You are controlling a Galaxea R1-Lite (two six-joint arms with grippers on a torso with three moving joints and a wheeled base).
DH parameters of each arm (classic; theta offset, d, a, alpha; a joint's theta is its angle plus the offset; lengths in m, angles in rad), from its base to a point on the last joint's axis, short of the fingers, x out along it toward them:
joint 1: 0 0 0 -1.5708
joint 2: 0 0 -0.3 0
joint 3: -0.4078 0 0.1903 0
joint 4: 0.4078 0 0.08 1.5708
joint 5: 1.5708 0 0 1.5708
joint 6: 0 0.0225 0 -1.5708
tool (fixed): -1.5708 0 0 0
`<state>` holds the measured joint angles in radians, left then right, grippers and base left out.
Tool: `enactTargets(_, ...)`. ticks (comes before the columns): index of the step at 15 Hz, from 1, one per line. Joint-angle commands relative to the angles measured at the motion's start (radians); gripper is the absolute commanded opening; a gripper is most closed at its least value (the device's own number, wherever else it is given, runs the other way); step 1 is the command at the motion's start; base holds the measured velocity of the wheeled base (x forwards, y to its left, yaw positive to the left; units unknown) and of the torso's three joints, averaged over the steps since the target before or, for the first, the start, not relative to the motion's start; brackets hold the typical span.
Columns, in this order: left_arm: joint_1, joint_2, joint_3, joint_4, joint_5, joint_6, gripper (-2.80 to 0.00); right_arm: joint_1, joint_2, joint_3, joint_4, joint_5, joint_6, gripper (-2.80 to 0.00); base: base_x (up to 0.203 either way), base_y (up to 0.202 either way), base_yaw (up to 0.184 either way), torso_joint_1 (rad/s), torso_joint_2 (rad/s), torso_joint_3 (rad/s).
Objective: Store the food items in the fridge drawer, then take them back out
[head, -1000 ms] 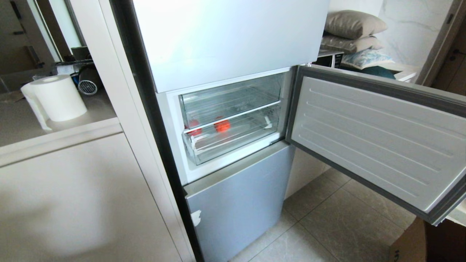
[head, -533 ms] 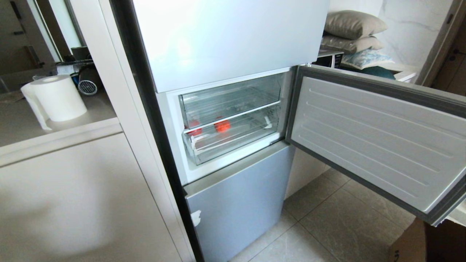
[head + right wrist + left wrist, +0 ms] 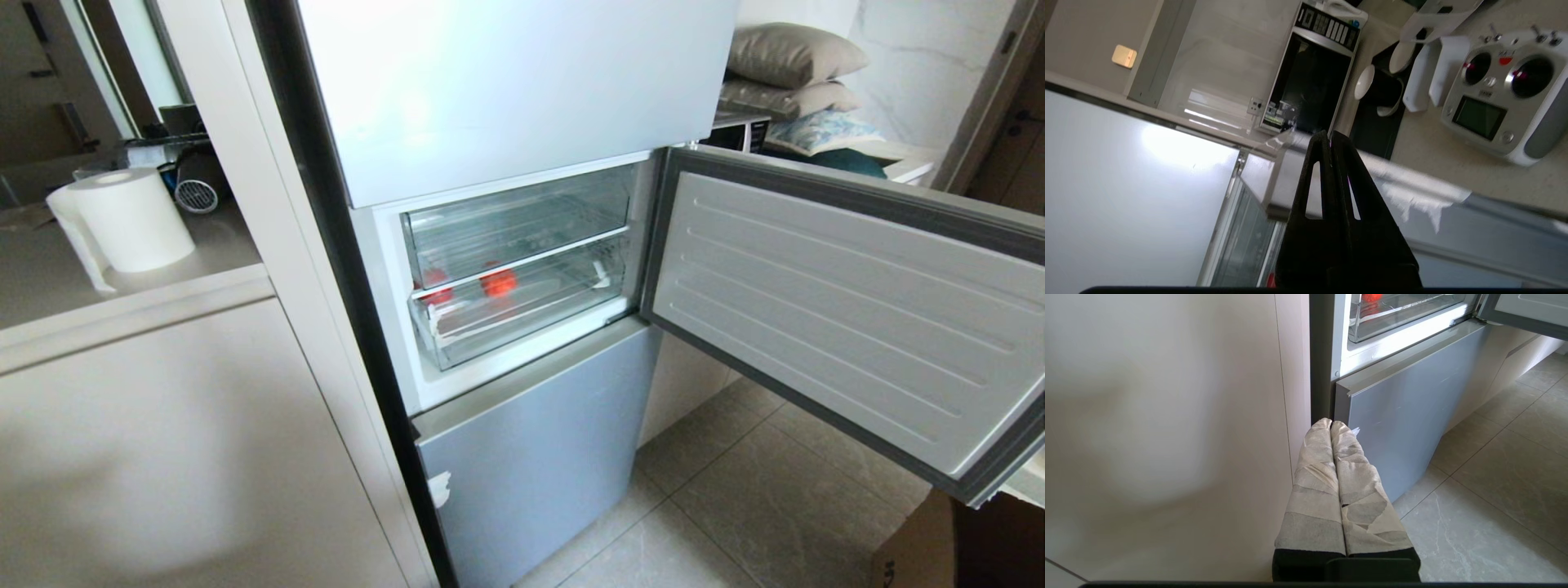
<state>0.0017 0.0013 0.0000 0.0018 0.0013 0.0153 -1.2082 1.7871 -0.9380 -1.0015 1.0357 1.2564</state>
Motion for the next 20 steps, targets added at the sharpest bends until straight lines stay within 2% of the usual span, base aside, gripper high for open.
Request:
enactTargets(1, 0.000, 0.000, 0.000, 0.000, 0.000, 0.000, -2.80, 0.022, 0.161, -0.093, -0.012, 0.003, 0.009, -2.80, 0.000, 0.000, 0.000, 0.000, 0.00, 0.000)
enactTargets(5, 0.000, 0.000, 0.000, 0.000, 0.000, 0.000, -2.80, 0.127, 0.281, -0.189, -0.015, 0.013, 0.011, -2.80, 0.000, 0.000, 0.000, 0.000, 0.00, 0.000)
enactTargets(8, 0.000, 0.000, 0.000, 0.000, 0.000, 0.000, -2.80, 0.190, 0.298, -0.190, -0.014, 0.036, 0.050, -2.80, 0.000, 0.000, 0.000, 0.000, 0.00, 0.000)
enactTargets(10, 0.000, 0.000, 0.000, 0.000, 0.000, 0.000, -2.80, 0.199, 0.273, -0.169, -0.014, 0.076, 0.079, -2.80, 0.000, 0.000, 0.000, 0.000, 0.00, 0.000)
enactTargets(17, 0.000, 0.000, 0.000, 0.000, 0.000, 0.000, -2.80, 0.193, -0.032, 0.115, -0.015, 0.168, 0.083, -2.80, 0.000, 0.000, 0.000, 0.000, 0.00, 0.000)
enactTargets(20, 0.000, 0.000, 0.000, 0.000, 0.000, 0.000, -2.80, 0.167, -0.207, 0.221, -0.017, 0.205, 0.084, -2.80, 0.000, 0.000, 0.000, 0.000, 0.00, 0.000)
